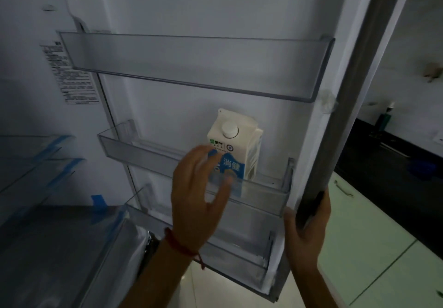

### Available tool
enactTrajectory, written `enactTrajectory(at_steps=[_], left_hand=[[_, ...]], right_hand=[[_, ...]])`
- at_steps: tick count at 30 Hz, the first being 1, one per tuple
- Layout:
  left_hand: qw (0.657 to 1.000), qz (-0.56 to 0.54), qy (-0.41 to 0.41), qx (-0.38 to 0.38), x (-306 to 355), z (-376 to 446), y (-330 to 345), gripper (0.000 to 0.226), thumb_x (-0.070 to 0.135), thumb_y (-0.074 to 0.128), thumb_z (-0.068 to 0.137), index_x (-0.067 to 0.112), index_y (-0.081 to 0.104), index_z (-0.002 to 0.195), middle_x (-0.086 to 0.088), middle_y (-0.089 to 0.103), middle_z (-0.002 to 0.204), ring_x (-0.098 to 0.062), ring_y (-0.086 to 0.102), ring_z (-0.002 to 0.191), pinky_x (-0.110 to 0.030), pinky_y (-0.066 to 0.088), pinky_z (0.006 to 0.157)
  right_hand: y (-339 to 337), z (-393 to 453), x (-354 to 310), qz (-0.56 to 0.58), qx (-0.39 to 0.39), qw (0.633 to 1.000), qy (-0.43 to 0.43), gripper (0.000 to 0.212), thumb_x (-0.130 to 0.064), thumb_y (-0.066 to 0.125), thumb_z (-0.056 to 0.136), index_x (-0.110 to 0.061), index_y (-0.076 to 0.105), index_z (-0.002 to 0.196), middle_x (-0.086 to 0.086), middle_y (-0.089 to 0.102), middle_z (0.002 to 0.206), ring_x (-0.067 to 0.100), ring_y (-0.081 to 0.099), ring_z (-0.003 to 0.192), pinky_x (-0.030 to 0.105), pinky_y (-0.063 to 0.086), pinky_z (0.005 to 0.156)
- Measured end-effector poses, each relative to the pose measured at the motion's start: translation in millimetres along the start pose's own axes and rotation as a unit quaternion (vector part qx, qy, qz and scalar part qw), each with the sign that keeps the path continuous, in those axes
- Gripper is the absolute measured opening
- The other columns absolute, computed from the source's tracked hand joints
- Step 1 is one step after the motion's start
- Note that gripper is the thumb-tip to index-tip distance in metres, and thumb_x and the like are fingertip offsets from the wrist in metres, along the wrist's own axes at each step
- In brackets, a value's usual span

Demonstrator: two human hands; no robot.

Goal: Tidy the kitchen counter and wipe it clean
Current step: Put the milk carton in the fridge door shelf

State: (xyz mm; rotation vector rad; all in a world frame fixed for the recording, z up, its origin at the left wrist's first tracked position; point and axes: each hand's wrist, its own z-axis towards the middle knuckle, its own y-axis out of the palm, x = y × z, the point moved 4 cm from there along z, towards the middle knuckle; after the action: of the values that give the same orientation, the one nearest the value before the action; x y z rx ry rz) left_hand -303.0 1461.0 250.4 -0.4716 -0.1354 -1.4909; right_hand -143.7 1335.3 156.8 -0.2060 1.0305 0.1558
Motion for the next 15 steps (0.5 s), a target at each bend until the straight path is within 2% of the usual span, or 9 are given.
enactTrajectory(at_steps=[2, 4, 7, 9, 12, 15], left_hand=[[0.998, 0.03, 0.052, -0.019, 15.9, -18.0, 9.1, 0.039, 0.04, 0.043, 0.092, 0.01, 0.049, 0.116, -0.009, 0.052, 0.125, -0.021, 0.046, 0.119, -0.042, 0.046, 0.095], [0.992, 0.084, 0.084, -0.053, 22.8, -31.8, 18.2, 0.042, 0.042, 0.042, 0.092, 0.011, 0.048, 0.119, -0.008, 0.049, 0.128, -0.021, 0.044, 0.122, -0.042, 0.042, 0.099], [0.983, 0.137, 0.086, -0.09, 23.6, -43.8, 17.7, 0.046, 0.045, 0.04, 0.092, 0.011, 0.047, 0.121, -0.012, 0.056, 0.127, -0.021, 0.044, 0.123, -0.04, 0.036, 0.104], [0.983, 0.132, 0.076, -0.099, 24.4, -45.8, 7.6, 0.045, 0.044, 0.038, 0.093, 0.01, 0.048, 0.12, -0.015, 0.061, 0.122, -0.02, 0.044, 0.121, -0.04, 0.038, 0.101], [0.984, 0.121, 0.075, -0.108, 26.2, -47.5, -12.8, 0.043, 0.043, 0.037, 0.094, 0.01, 0.048, 0.119, -0.017, 0.063, 0.117, -0.019, 0.045, 0.119, -0.04, 0.041, 0.099], [0.984, 0.104, 0.083, -0.117, 24.5, -49.9, -35.3, 0.042, 0.043, 0.037, 0.094, 0.011, 0.046, 0.119, -0.012, 0.06, 0.12, -0.019, 0.045, 0.119, -0.039, 0.041, 0.1]], right_hand=[[-0.7, -3.9, 0.7, 0.0, -0.009, 1.0, -0.005, 0.086, -0.046, 0.049, 0.074, -0.019, 0.01, 0.145, -0.007, 0.025, 0.147, 0.007, 0.029, 0.133, 0.032, 0.029, 0.106], [-2.8, -9.7, 0.4, -0.001, -0.015, 1.0, -0.009, 0.087, -0.048, 0.049, 0.073, -0.022, 0.009, 0.145, -0.003, 0.023, 0.15, 0.009, 0.027, 0.135, 0.033, 0.029, 0.107], [-8.6, -20.7, -3.3, -0.007, -0.021, 1.0, -0.014, 0.088, -0.047, 0.048, 0.07, -0.019, 0.012, 0.145, -0.011, 0.022, 0.145, -0.002, 0.025, 0.128, 0.03, 0.027, 0.104], [-16.7, -29.2, -6.1, -0.023, -0.021, 0.999, -0.025, 0.083, -0.045, 0.048, 0.071, -0.02, 0.016, 0.144, -0.011, 0.025, 0.143, -0.003, 0.027, 0.126, 0.03, 0.029, 0.103], [-33.4, -39.5, -13.6, -0.034, -0.017, 0.996, -0.078, 0.067, -0.042, 0.047, 0.08, -0.012, 0.031, 0.138, 0.005, 0.039, 0.141, 0.015, 0.038, 0.128, 0.027, 0.037, 0.105], [-44.1, -48.2, -28.8, -0.045, -0.014, 0.992, -0.116, 0.061, -0.05, 0.04, 0.088, -0.007, 0.039, 0.132, 0.013, 0.042, 0.138, 0.022, 0.038, 0.13, 0.019, 0.028, 0.11]])
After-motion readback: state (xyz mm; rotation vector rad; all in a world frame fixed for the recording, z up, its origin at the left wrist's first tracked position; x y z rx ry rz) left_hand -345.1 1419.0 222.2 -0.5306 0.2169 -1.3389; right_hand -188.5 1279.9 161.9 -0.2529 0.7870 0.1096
